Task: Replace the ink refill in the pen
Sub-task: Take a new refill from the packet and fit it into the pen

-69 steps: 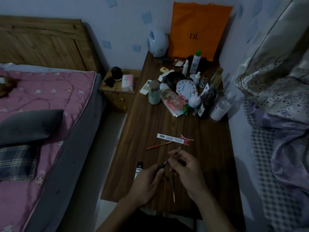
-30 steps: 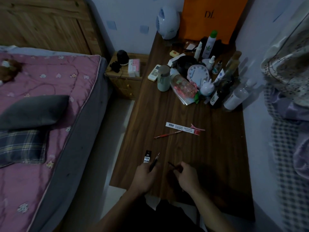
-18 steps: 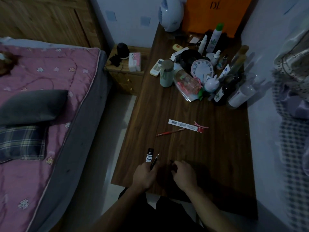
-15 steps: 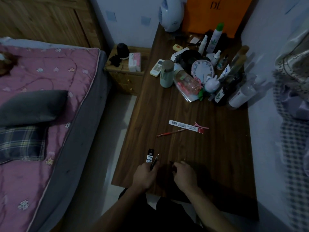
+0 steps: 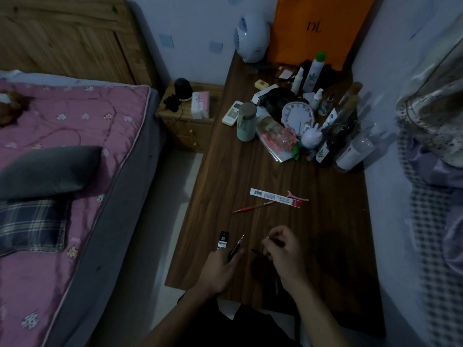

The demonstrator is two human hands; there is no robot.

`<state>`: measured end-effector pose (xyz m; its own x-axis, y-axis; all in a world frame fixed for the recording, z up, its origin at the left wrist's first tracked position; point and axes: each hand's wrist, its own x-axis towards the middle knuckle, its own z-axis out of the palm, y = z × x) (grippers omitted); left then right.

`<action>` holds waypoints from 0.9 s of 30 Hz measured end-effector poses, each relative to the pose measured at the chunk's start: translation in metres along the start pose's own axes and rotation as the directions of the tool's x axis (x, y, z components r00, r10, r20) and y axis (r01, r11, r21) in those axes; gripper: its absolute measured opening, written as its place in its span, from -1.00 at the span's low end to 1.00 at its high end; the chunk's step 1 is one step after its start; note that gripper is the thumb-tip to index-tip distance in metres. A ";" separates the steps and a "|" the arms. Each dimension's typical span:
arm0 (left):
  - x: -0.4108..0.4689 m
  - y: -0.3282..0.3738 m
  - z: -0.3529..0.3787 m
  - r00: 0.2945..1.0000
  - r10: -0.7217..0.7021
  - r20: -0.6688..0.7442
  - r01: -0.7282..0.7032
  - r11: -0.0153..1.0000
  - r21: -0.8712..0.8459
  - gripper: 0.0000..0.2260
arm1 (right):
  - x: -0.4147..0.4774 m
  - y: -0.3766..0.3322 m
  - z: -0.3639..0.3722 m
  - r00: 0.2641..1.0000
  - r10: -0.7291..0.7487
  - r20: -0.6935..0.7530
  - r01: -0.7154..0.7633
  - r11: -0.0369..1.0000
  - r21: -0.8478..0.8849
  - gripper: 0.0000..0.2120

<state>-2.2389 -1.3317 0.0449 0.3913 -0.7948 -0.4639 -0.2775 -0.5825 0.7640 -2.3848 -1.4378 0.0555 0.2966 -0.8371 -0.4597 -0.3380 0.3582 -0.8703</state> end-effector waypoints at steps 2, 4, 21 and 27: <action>-0.006 0.012 -0.002 0.999 0.041 0.012 -0.041 0.999 -0.028 -0.63 | -0.008 -0.020 -0.005 0.998 -0.047 0.039 0.043 0.995 0.094 -0.89; -0.011 0.024 -0.004 0.997 0.083 0.008 -0.083 0.996 -0.045 -0.64 | -0.015 -0.037 -0.011 0.991 -0.090 0.100 0.075 0.987 0.144 -0.92; -0.047 0.071 -0.014 0.947 0.319 0.024 -0.320 0.947 0.034 -0.65 | -0.042 -0.078 -0.034 0.917 -0.292 0.272 0.260 0.954 0.151 -0.93; -0.053 0.077 -0.015 0.946 0.324 0.003 -0.324 0.945 0.041 -0.66 | -0.049 -0.080 -0.034 0.898 -0.315 0.307 0.284 0.948 0.142 -0.95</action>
<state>-2.2681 -1.3315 0.1353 0.2772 -0.9413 -0.1925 -0.4251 -0.2998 0.8540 -2.4029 -1.4399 0.1535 0.6470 -0.7376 -0.1932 -0.1093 0.1610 -0.9809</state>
